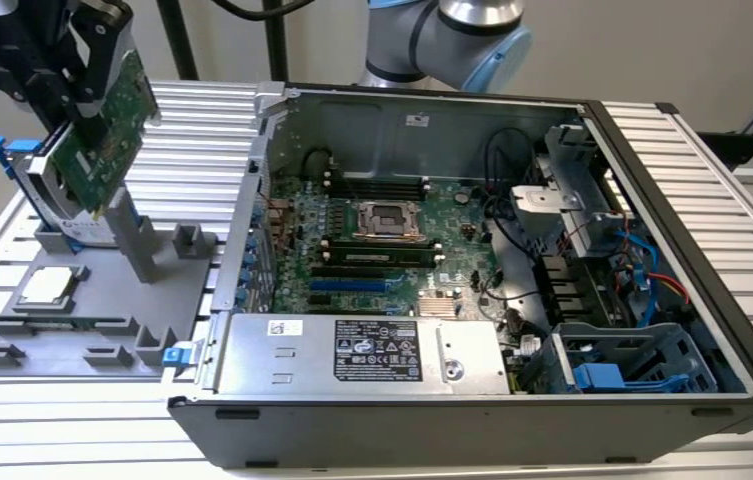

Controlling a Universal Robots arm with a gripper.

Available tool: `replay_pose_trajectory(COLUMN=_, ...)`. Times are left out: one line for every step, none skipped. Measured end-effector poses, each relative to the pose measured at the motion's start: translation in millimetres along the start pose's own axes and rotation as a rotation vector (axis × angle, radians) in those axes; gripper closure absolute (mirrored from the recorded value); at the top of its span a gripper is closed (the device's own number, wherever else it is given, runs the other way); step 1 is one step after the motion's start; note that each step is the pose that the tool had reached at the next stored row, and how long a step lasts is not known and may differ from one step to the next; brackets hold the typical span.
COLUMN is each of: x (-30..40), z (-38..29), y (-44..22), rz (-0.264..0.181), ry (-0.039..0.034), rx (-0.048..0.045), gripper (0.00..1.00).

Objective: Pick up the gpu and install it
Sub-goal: 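Pick up the gpu and move the gpu toward the slot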

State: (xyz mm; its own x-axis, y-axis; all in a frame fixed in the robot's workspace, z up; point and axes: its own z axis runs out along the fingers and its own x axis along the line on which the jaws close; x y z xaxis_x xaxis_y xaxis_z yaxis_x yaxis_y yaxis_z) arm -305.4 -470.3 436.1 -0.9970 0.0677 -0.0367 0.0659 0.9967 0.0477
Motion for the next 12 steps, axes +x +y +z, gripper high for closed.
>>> replay_pose_trajectory(x=-0.9, z=0.0, y=0.0, rz=0.000, ry=0.0000, rx=0.0001, gripper=1.00)
replay_pose_trajectory(x=-1.8, z=0.1, y=0.1, rz=0.000, ry=-0.0001, rx=0.0000, gripper=1.00)
replay_pose_trajectory(x=-2.7, z=0.1, y=0.2, rz=0.000, ry=0.0000, rx=0.0000, gripper=1.00)
replay_pose_trajectory(x=-3.7, z=0.1, y=0.2, rz=0.000, ry=0.0000, rx=0.0000, gripper=1.00)
replay_pose_trajectory(x=-4.9, z=0.2, y=0.3, rz=0.000, ry=0.0000, rx=0.0000, gripper=1.00)
replay_pose_trajectory(x=-6.2, z=0.2, y=0.4, rz=0.000, ry=0.0000, rx=0.0000, gripper=1.00)
replay_pose_trajectory(x=-7.6, z=0.3, y=0.5, rz=0.000, ry=0.0000, rx=0.0000, gripper=1.00)
replay_pose_trajectory(x=-9.1, z=0.4, y=0.6, rz=0.000, ry=0.0000, rx=0.0000, gripper=1.00)
replay_pose_trajectory(x=-10.4, z=0.4, y=0.7, rz=0.000, ry=0.0000, rx=0.0000, gripper=1.00)
replay_pose_trajectory(x=-11.8, z=0.5, y=0.8, rz=0.000, ry=0.0000, rx=0.0000, gripper=1.00)
replay_pose_trajectory(x=-13.2, z=0.5, y=0.9, rz=0.000, ry=0.0000, rx=0.0000, gripper=1.00)
replay_pose_trajectory(x=-14.5, z=0.6, y=1.0, rz=0.000, ry=0.0000, rx=0.0001, gripper=1.00)
